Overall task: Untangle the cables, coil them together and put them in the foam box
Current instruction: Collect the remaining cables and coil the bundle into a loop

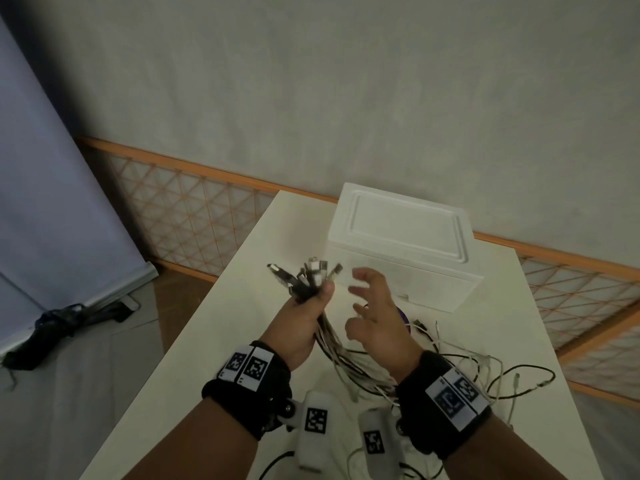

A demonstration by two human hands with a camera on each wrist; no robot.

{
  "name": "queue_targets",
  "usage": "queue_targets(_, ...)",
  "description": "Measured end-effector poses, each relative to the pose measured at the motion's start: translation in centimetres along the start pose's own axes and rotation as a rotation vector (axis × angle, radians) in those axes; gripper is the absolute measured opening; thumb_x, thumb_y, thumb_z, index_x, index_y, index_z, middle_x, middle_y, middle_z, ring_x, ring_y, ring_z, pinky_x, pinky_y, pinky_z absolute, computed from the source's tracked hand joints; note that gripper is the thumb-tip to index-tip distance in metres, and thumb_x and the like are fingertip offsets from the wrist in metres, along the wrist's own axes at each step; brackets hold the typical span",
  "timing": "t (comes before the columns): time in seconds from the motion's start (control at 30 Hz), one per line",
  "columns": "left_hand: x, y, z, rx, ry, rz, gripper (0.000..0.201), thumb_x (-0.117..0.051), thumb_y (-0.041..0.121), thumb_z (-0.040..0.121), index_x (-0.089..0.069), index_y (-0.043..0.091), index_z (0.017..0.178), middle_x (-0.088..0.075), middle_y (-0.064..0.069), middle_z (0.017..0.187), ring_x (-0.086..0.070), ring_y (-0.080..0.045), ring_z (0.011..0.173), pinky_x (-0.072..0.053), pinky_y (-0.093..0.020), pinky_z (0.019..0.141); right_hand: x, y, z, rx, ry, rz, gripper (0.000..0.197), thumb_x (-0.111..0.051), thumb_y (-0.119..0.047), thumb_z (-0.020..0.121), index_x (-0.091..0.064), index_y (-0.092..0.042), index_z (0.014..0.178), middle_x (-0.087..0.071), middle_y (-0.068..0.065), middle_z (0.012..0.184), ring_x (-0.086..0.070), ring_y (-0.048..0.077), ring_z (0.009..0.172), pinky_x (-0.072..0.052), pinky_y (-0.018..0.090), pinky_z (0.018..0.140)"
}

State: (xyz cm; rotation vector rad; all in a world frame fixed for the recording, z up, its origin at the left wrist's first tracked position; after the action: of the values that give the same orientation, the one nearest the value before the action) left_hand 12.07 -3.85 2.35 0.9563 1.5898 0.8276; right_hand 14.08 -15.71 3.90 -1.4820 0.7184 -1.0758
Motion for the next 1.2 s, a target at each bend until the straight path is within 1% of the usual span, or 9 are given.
queue_targets(0.17, -0.6, -1.3, -0.1, 0.077, 0.0, -0.007, 0.044, -0.064, 0.039, 0.078, -0.064, 0.012, 0.114, -0.072, -0.007, 0.109, -0.067, -0.017, 0.106, -0.051, -0.031, 0.089, -3.0, 0.8, -0.1, -0.015, -0.129, -0.125, 0.059, -0.057, 0.0, 0.08, -0.034, -0.013, 0.133, -0.056, -0.001, 0.123, -0.057, 0.004, 0.111, -0.051, 0.026, 0.092)
queue_targets(0.27, 0.4, -0.8, 0.1, -0.003, 0.005, -0.007, 0.039, -0.072, 0.026, 0.075, -0.066, 0.011, 0.11, -0.071, -0.006, 0.113, -0.063, -0.019, 0.112, -0.05, -0.027, 0.091, -3.3, 1.0, -0.2, 0.029, -0.126, -0.125, 0.05, -0.048, -0.007, 0.082, -0.042, -0.013, 0.132, -0.063, -0.007, 0.109, -0.06, 0.0, 0.097, -0.051, 0.026, 0.081)
queue_targets(0.37, 1.7, -0.8, -0.2, -0.014, -0.121, -0.192, 0.075, -0.091, 0.035, 0.058, -0.062, 0.003, 0.12, -0.066, -0.01, 0.123, -0.058, -0.028, 0.12, -0.05, -0.036, 0.099, -3.0, 0.2, -0.5, 0.092, -0.14, -0.317, 0.029, -0.047, -0.017, 0.095, -0.049, -0.017, 0.124, -0.053, -0.019, 0.085, -0.053, -0.004, 0.072, -0.039, 0.014, 0.065)
queue_targets(0.5, 2.6, -0.1, -1.2, 0.032, -0.172, -0.612, 0.112, -0.083, 0.068, 0.048, -0.051, 0.007, 0.136, -0.051, -0.025, 0.138, -0.051, -0.042, 0.126, -0.042, -0.056, 0.102, -3.2, -0.7, -0.9, 0.143, -0.212, -0.696, 0.033, -0.046, -0.042, 0.097, -0.052, -0.011, 0.107, -0.061, 0.0, 0.089, -0.058, 0.016, 0.079, -0.047, 0.035, 0.069)
queue_targets(0.73, 3.7, 1.1, -0.5, -0.033, -0.029, -0.63, 0.073, -0.025, 0.069, 0.09, -0.06, 0.019, 0.131, -0.063, -0.012, 0.126, -0.06, -0.031, 0.116, -0.04, -0.055, 0.104, -3.6, -1.3, -0.9, 0.104, -0.2, -0.87, 0.039, -0.042, -0.04, 0.098, -0.047, -0.007, 0.116, -0.065, 0.01, 0.097, -0.062, 0.026, 0.084, -0.045, 0.034, 0.065)
queue_targets(0.93, 1.4, 1.1, -1.0, -0.117, 0.042, -0.229, 0.045, -0.034, 0.045, 0.096, -0.075, 0.029, 0.103, -0.074, 0.001, 0.101, -0.068, -0.014, 0.093, -0.05, -0.033, 0.078, -3.5, -3.2, -0.5, -0.102, -0.056, -0.177, 0.01, -0.057, -0.014, 0.086, -0.059, -0.016, 0.096, -0.064, 0.002, 0.072, -0.062, 0.015, 0.053, -0.053, 0.031, 0.055)
queue_targets(1.0, 1.8, 1.1, -1.0, -0.149, -0.032, -0.281, 0.036, -0.052, 0.042, 0.091, -0.067, 0.025, 0.119, -0.073, -0.006, 0.108, -0.069, -0.019, 0.096, -0.054, -0.03, 0.074, -2.9, -3.5, -0.3, -0.093, -0.066, -0.178, 0.006, -0.061, -0.017, 0.089, -0.059, -0.016, 0.095, -0.056, 0.002, 0.061, -0.051, 0.01, 0.045, -0.045, 0.027, 0.046)
queue_targets(1.1, 3.8, 1.5, -0.9, -0.136, -0.073, -0.535, 0.081, -0.076, 0.052, 0.07, -0.047, 0.024, 0.14, -0.06, -0.021, 0.128, -0.063, -0.038, 0.11, -0.056, -0.044, 0.081, -2.3, -2.6, 0.0, -0.061, -0.099, -0.346, 0.019, -0.06, -0.03, 0.091, -0.059, -0.017, 0.106, -0.051, -0.011, 0.06, -0.048, -0.002, 0.044, -0.036, 0.019, 0.049)
queue_targets(1.2, 4.8, 2.3, -1.0, -0.039, -0.157, -0.579, 0.085, -0.064, 0.073, 0.066, -0.053, 0.027, 0.137, -0.053, -0.022, 0.138, -0.052, -0.046, 0.123, -0.046, -0.058, 0.095, -2.5, -1.9, 0.2, -0.098, -0.122, -0.406, 0.024, -0.059, -0.035, 0.091, -0.058, -0.015, 0.104, -0.048, -0.012, 0.063, -0.045, -0.003, 0.046, -0.033, 0.019, 0.051)
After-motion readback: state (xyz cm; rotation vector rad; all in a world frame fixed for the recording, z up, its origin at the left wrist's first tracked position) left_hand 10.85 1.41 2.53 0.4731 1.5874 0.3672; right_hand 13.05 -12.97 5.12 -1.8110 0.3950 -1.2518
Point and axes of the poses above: each hand's wrist, its own z-axis towards the middle knuckle, its own x-axis out of the back of the hand, y = z × x, the point moved 4 cm from there along z, towards the middle knuckle
